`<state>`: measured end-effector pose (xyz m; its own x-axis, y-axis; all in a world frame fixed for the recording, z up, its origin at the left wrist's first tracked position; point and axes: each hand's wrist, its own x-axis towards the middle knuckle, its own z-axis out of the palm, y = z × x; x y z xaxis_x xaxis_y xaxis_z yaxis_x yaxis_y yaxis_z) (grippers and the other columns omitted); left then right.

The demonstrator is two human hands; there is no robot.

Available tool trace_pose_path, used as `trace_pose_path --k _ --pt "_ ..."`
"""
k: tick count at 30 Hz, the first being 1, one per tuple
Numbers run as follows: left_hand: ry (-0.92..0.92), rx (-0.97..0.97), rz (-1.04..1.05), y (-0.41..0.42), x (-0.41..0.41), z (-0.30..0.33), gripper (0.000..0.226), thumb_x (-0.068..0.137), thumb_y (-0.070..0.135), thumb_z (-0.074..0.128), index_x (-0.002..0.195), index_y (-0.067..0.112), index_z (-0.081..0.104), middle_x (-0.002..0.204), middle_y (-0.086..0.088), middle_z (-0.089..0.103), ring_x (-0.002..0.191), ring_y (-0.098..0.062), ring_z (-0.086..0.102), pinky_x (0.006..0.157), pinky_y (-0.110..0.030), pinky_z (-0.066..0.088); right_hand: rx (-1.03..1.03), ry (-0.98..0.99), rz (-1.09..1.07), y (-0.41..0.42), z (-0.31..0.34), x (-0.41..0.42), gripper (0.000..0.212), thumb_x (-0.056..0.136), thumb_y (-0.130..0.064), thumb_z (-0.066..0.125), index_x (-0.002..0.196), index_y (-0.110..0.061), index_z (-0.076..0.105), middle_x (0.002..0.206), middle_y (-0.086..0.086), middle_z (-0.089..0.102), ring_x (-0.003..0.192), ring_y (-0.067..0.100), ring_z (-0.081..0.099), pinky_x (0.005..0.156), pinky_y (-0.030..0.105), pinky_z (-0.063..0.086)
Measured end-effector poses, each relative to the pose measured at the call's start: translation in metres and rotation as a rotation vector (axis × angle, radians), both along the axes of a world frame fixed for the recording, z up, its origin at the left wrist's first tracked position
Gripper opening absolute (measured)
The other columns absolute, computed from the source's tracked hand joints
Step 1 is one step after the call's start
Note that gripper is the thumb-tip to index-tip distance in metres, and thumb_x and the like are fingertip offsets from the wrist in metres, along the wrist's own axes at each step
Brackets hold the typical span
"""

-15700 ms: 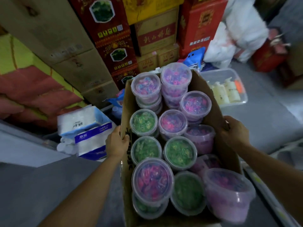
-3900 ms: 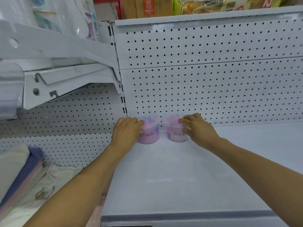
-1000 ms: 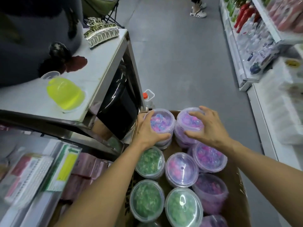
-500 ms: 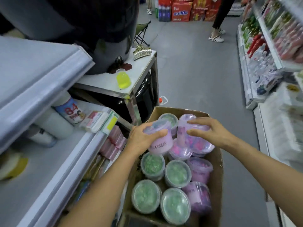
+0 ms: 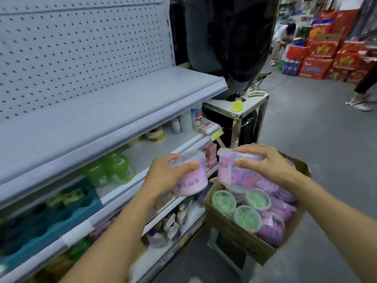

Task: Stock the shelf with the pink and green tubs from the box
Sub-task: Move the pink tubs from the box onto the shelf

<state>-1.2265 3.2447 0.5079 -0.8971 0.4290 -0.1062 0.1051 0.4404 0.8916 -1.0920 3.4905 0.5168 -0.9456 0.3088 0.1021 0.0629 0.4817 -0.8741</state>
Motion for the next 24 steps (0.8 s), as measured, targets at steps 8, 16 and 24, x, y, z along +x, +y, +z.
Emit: trace_pose_path --k 8,16,24 --pt "0.173 -0.042 0.276 -0.163 0.017 0.086 0.083 0.048 0.072 0.075 0.120 0.031 0.062 0.117 0.006 0.060 0.098 -0.014 0.060 0.078 -0.032 0.050 0.011 0.132 0.304 -0.128 0.074 -0.065 0.050 0.062 -0.063 0.075 0.108 -0.045 0.068 0.120 -0.017 0.063 0.114 0.007 0.058 0.097 0.038 0.048" --pt "0.344 -0.112 0.577 -0.313 -0.002 0.141 0.085 0.051 0.077 0.068 0.123 0.035 0.057 0.127 0.010 0.051 0.106 -0.016 0.053 0.082 -0.032 0.048 -0.056 0.342 0.457 -0.274 0.124 -0.151 0.034 0.072 -0.033 0.080 0.105 -0.032 0.071 0.115 -0.013 0.065 0.105 -0.002 0.060 0.077 0.008 0.046" --pt "0.343 -0.106 0.752 -0.451 -0.052 0.152 0.090 0.046 0.080 0.068 0.122 0.033 0.058 0.130 0.010 0.054 0.111 -0.013 0.051 0.086 -0.032 0.041 0.037 0.325 0.593 -0.424 0.127 -0.254 0.039 0.066 -0.043 0.081 0.103 -0.039 0.070 0.120 -0.014 0.055 0.111 0.001 0.052 0.095 0.021 0.040"
